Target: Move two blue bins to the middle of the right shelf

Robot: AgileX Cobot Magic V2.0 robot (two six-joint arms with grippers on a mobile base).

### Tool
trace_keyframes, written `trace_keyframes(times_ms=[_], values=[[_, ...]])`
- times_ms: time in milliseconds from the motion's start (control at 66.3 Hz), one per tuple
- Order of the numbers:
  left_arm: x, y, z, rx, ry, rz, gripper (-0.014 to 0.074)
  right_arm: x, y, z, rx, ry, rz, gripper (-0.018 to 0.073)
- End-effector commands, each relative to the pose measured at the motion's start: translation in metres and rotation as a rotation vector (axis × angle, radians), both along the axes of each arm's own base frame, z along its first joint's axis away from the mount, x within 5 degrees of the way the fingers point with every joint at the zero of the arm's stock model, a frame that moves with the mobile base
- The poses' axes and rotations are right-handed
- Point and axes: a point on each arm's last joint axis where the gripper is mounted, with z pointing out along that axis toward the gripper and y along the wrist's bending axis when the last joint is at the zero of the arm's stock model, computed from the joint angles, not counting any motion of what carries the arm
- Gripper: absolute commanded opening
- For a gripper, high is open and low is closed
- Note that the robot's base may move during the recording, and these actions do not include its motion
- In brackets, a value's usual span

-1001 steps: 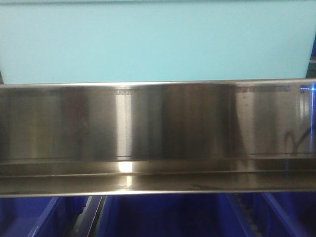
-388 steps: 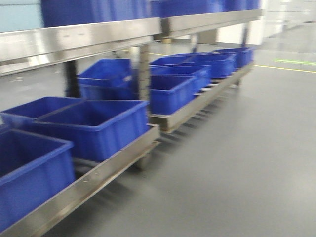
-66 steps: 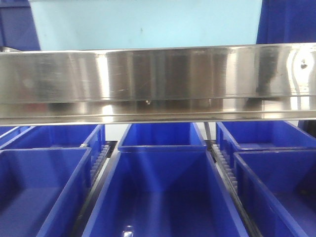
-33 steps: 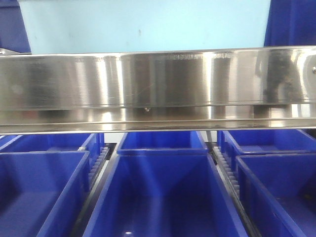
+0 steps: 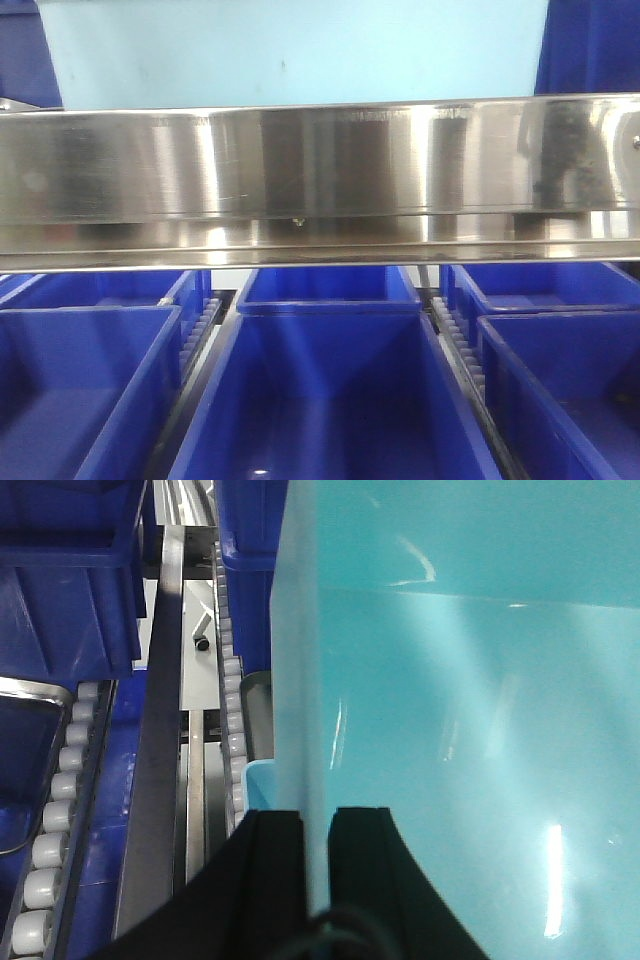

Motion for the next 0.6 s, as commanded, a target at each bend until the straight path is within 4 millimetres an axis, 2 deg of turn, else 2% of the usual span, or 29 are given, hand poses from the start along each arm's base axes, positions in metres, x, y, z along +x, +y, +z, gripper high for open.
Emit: trace_keyframes(times_ms=[0,196,302,468,588], values=[[-0.004,0.005,0.012,0.018,-0.083,0.017,-0.0111,-0.005,-0.005,0.009,-0.038,-0.054,-0.007,-0.0166],[-0.003,0.004,0.009,0.007,-0.060,0.010,-0.0111,-0.003,-0.005,0.012,-0.034,-0.090,-0.011,-0.0166],[0.000,0.003,-0.004,0.023,0.018,0.014,-0.0111,0.001,-0.008,0.013,-0.076,-0.133,-0.035,-0.0166],[0.017,-0.001,-0.023,0.089,-0.066,0.007,-0.0111,0.017,-0.010,0.004,-0.131,-0.135,-0.080,-0.0165],[0.027,-0.007,-0.043,0.074,-0.087,-0.019,-0.0111,0.025,-0.009,-0.003,-0.113,-0.206,-0.096,-0.0165]])
